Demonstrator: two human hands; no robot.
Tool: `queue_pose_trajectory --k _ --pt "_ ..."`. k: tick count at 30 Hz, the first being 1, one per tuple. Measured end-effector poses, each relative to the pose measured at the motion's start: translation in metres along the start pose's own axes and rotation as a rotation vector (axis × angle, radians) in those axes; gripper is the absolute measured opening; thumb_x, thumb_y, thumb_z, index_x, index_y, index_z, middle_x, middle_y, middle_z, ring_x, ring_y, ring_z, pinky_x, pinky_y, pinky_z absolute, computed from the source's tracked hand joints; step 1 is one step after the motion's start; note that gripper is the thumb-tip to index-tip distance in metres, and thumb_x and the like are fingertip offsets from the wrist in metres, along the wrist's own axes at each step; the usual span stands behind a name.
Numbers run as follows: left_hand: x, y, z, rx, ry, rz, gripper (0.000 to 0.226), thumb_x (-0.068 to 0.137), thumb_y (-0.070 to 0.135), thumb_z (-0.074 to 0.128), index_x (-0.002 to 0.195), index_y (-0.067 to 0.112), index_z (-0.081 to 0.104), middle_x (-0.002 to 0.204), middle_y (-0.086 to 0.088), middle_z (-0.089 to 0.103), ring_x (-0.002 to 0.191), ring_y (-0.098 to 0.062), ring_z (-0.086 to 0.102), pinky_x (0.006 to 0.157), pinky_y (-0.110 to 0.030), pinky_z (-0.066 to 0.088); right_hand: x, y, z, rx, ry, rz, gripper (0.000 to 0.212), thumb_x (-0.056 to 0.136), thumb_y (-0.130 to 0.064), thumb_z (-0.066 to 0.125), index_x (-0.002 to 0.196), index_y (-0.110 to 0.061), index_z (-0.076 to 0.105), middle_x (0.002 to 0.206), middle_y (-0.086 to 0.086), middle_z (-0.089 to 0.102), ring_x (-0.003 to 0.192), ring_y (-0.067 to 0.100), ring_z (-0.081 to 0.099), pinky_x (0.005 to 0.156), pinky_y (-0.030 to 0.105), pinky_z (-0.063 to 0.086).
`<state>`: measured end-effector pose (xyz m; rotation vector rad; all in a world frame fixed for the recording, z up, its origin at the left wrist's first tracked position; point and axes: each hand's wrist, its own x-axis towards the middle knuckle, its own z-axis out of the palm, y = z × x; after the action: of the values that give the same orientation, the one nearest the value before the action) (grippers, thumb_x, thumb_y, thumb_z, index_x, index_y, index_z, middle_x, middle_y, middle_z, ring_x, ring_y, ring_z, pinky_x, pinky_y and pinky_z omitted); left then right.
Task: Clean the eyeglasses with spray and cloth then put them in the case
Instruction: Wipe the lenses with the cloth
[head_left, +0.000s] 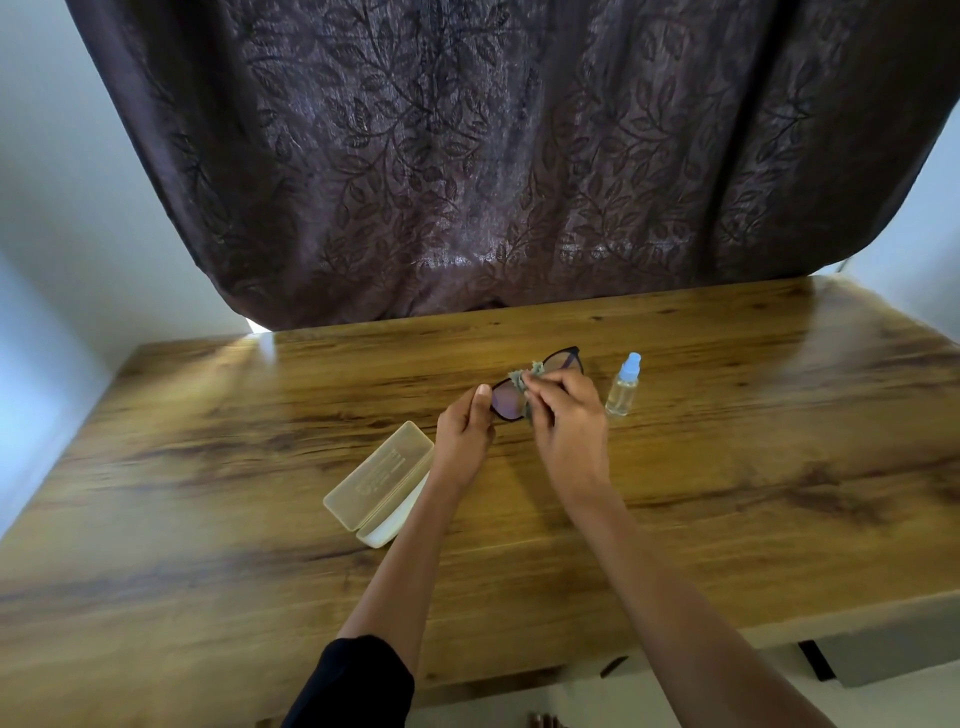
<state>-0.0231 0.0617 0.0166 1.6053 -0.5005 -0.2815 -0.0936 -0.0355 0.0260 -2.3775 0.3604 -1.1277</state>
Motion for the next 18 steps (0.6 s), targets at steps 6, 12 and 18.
queue_pose_trajectory --k 6,12,18 --pt "-0.002 0.003 0.005 0.028 0.043 0.052 0.036 0.099 0.024 0.034 0.072 0.026 0.058 0.057 0.011 0.053 0.050 0.002 0.048 0.048 -0.015 0.037 -0.012 -0.014 0.010 -0.017 -0.071 -0.074 0.021 0.087 -0.014 0.058 0.103 -0.005 0.067 0.099 0.008 0.061 0.090 0.018 0.059 0.075 0.021 0.049" --pt "0.001 0.000 0.005 0.041 0.049 -0.019 0.037 0.098 0.032 0.036 0.067 0.018 0.050 0.056 0.001 0.043 0.052 -0.014 0.036 0.052 -0.031 0.030 0.002 0.002 0.002 0.003 -0.002 0.071 0.019 0.086 -0.008 0.059 0.102 -0.002 0.067 0.098 0.008 0.059 0.088 0.018 0.058 0.078 0.028 0.052" --pt "0.000 0.001 0.001 0.016 0.023 0.074 0.034 0.099 0.024 0.035 0.078 0.023 0.061 0.064 0.005 0.056 0.057 -0.003 0.051 0.053 -0.019 0.040 -0.012 -0.019 0.010 0.012 -0.039 -0.077 0.020 0.085 -0.009 0.061 0.103 -0.004 0.067 0.097 0.009 0.061 0.088 0.018 0.059 0.074 0.023 0.051"
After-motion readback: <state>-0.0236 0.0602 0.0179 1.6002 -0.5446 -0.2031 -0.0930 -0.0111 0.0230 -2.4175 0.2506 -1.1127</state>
